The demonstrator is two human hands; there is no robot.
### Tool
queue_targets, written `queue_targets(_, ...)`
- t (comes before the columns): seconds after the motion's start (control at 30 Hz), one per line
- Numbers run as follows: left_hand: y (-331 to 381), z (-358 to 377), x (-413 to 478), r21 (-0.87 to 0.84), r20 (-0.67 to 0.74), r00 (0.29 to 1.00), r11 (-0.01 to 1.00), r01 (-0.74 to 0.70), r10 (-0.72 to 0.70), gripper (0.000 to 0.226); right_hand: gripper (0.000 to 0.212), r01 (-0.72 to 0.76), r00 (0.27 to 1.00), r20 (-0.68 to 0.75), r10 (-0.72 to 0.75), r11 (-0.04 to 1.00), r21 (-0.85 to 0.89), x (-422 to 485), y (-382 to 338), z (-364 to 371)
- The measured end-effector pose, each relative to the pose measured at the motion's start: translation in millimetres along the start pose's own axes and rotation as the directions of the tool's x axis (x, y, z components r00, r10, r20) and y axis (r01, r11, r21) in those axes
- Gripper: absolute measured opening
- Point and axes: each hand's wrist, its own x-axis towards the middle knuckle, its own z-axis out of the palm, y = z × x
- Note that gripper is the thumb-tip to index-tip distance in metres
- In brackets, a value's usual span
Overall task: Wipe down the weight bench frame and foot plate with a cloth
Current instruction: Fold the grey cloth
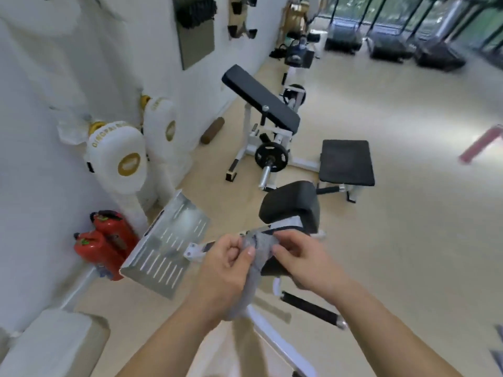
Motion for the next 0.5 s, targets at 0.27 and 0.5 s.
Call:
queue_targets(0.27,19,270,-35,0.066,0.166,0.984,0.997,0.049,-0.059,0.012,0.02,-0.111,0.979,-0.107,0.171,0.9,0.422,-90,128,-202)
queue_targets(0.5,17,430,-25,0.153,-0.004,0.998,0.986,0.058,-0.058,0.017,0.021,-0.156,0.953,-0.165,0.256,0.875,0.459,-102,222,-343)
